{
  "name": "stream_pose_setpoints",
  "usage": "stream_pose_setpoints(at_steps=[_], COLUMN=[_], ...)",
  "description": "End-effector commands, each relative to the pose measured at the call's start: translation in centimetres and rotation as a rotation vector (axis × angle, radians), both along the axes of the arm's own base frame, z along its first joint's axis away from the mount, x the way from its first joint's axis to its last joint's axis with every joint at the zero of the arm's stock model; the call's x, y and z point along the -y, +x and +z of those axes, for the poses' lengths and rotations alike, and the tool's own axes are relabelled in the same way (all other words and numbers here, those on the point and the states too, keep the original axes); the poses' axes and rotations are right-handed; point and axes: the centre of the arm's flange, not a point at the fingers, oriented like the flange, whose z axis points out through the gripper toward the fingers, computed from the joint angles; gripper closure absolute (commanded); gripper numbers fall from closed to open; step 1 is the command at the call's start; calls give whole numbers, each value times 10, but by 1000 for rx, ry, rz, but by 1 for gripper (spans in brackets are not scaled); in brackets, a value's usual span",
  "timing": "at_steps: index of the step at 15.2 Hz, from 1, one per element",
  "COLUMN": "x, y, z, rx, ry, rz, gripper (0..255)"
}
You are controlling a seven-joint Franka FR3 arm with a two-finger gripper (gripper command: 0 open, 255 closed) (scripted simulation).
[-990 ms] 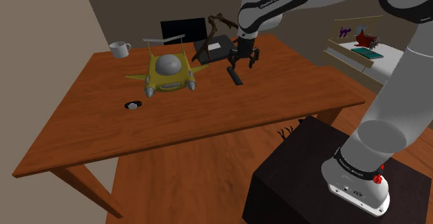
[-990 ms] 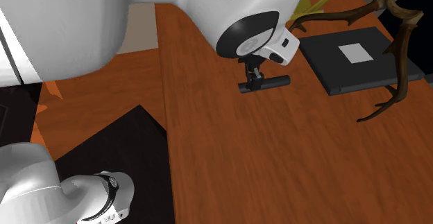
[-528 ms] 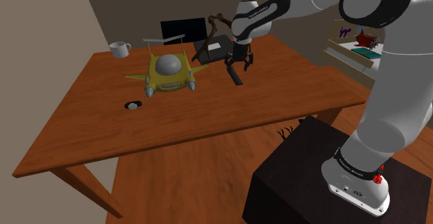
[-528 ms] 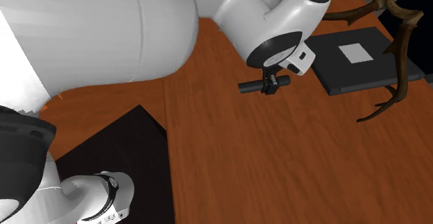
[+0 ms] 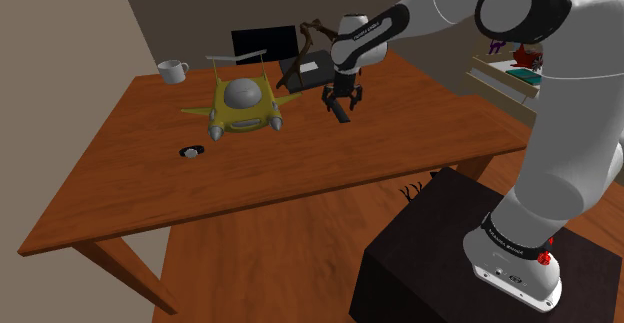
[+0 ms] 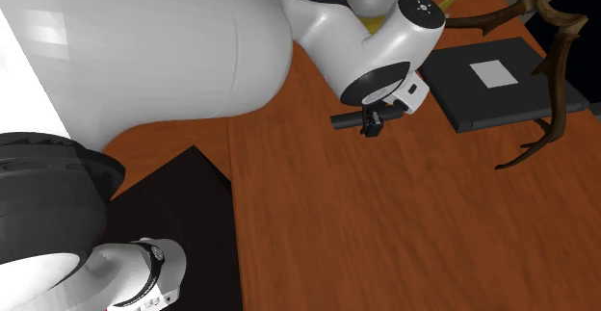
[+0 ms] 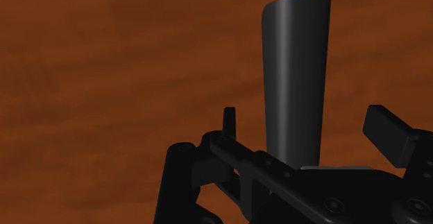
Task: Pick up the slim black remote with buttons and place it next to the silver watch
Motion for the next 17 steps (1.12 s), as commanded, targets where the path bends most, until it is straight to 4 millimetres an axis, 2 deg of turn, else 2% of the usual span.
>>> stream_pose_setpoints(at_steps=[1, 6, 7, 16, 17], x=[0, 0, 0, 0, 0], y=[0, 0, 0, 0, 0], z=[-2, -2, -2, -2, 3], rx=[1, 1, 1, 1, 1], ry=[0, 0, 0, 0, 0], rz=[0, 0, 0, 0, 0], gripper=[0, 0, 255, 255, 255])
